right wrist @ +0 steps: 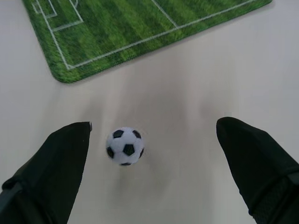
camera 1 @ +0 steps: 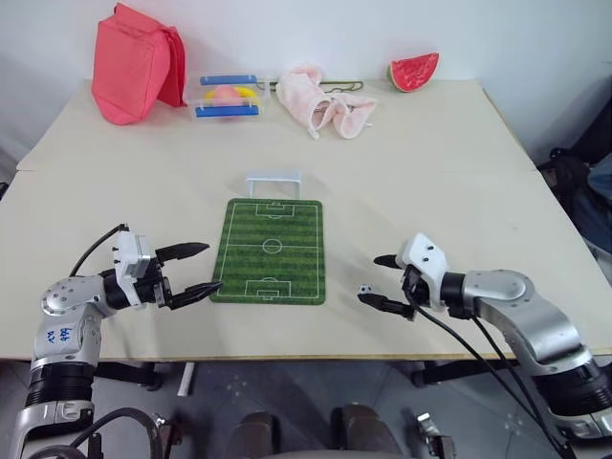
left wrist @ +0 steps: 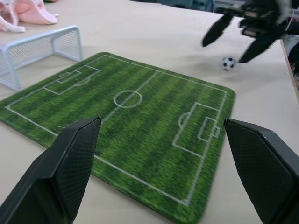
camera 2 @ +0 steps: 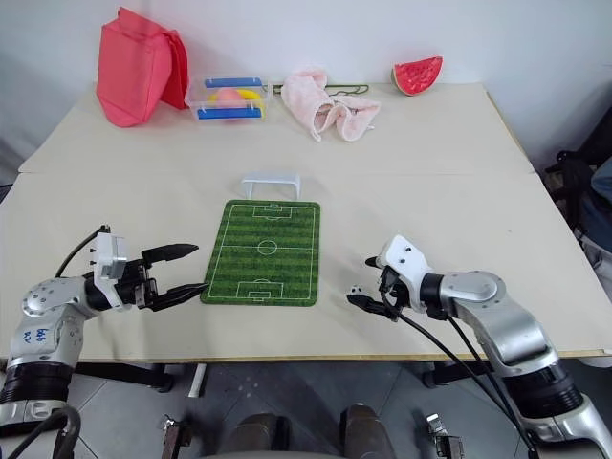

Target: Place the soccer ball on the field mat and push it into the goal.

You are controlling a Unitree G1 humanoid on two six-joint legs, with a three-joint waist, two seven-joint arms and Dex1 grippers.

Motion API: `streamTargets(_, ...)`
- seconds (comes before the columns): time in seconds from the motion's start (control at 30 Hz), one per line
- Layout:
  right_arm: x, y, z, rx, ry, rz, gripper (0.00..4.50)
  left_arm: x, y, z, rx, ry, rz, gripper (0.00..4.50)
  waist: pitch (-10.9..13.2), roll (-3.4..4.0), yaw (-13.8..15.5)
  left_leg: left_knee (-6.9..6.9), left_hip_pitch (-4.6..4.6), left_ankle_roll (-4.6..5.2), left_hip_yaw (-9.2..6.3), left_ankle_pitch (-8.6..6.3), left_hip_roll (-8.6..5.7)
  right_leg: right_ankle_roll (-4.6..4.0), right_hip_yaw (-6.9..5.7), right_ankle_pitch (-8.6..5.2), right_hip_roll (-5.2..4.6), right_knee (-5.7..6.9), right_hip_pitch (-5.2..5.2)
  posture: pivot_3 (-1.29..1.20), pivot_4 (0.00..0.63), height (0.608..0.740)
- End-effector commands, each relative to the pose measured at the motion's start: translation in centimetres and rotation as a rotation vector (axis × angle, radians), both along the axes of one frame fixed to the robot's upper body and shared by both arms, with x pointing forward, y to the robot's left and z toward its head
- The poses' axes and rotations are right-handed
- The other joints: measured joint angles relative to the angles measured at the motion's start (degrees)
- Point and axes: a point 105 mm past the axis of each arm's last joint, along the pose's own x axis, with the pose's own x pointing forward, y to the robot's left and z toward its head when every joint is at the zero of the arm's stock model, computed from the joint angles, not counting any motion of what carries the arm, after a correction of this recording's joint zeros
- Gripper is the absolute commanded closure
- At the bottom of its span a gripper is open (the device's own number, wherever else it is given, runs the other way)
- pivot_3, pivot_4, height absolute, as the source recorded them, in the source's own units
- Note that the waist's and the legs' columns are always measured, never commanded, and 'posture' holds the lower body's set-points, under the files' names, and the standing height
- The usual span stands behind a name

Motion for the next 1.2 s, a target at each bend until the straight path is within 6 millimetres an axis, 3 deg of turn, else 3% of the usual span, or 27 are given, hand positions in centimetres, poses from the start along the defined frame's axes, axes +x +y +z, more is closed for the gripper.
streamTargets(0.03,0.4,0.3,0.3,0.001,-0.036,0.024,0.00,-0.4,0.1,1.0,0.002,-0.048,0.000,0.02,0.0,0.00,0.0,0.00,0.00,0.00,0.00,0.00,-0.01,0.00,0.00,0.00,0.00,0.00,0.00,0.00,0.150,0.740)
streamTargets(0.2,0.4,0.4,-0.7,-0.024,-0.021,0.050,0.00,-0.6,0.4,0.9,0.013,-0.048,0.027,0.02,0.0,0.00,0.0,0.01,-0.01,0.01,-0.01,-0.01,-0.01,0.00,-0.01,0.00,-0.01,-0.01,0.02,0.00,0.150,0.740)
streamTargets(0.23,0.2,0.5,-0.8,-0.024,-0.013,0.057,0.18,-0.6,0.5,0.9,0.016,-0.049,0.036,0.01,0.0,0.00,0.0,0.01,-0.01,0.01,-0.01,-0.01,-0.01,0.00,-0.01,0.00,-0.01,-0.01,0.02,0.00,0.150,0.740)
streamTargets(0.3,-0.1,0.5,-1.0,-0.026,-0.008,0.067,0.63,-0.6,0.6,0.9,0.019,-0.050,0.044,0.00,0.0,0.00,0.0,0.01,0.00,0.00,-0.02,-0.01,-0.01,0.00,-0.03,0.00,-0.01,0.00,0.02,0.00,0.150,0.740)
streamTargets(0.6,-0.2,0.4,-0.6,-0.020,-0.071,0.070,3.60,-0.1,0.6,0.9,0.013,-0.057,0.048,0.00,0.0,0.00,0.0,0.04,0.00,0.00,-0.03,-0.01,-0.01,0.00,-0.04,0.00,-0.01,-0.01,0.05,0.00,0.150,0.740)
streamTargets(0.83,1.2,2.5,4.3,0.066,-0.207,0.065,3.66,-0.3,0.7,0.5,-0.022,-0.055,0.031,0.00,0.0,0.05,-0.2,0.04,0.00,-0.02,-0.01,-0.01,-0.01,0.00,-0.04,0.00,-0.01,0.00,0.02,0.00,0.150,0.740)
streamTargets(0.93,1.6,5.7,6.5,0.114,-0.166,0.126,3.66,-1.2,1.2,-0.2,-0.051,-0.029,-0.019,0.00,0.1,0.09,-0.4,0.04,0.00,-0.04,-0.01,0.00,-0.01,0.00,-0.04,0.00,0.00,0.05,-0.04,0.00,0.150,0.740)
streamTargets(1.1,1.1,10.3,6.3,0.121,-0.091,0.237,3.66,-2.3,2.2,-0.9,-0.074,-0.031,-0.067,0.00,0.1,0.08,-0.3,0.01,-0.06,-0.08,-0.08,0.00,0.00,-0.02,-0.15,0.00,0.00,0.13,-0.17,0.00,0.150,0.740)
streamTargets(1.2,1.2,12.4,4.8,0.079,-0.071,0.280,3.66,-2.9,2.7,-1.5,-0.057,-0.040,-0.085,0.00,0.1,0.09,-0.3,0.03,-0.21,-0.06,-0.08,-0.01,-0.05,-0.02,-0.20,0.01,-0.06,0.17,-0.29,0.00,0.150,0.740)
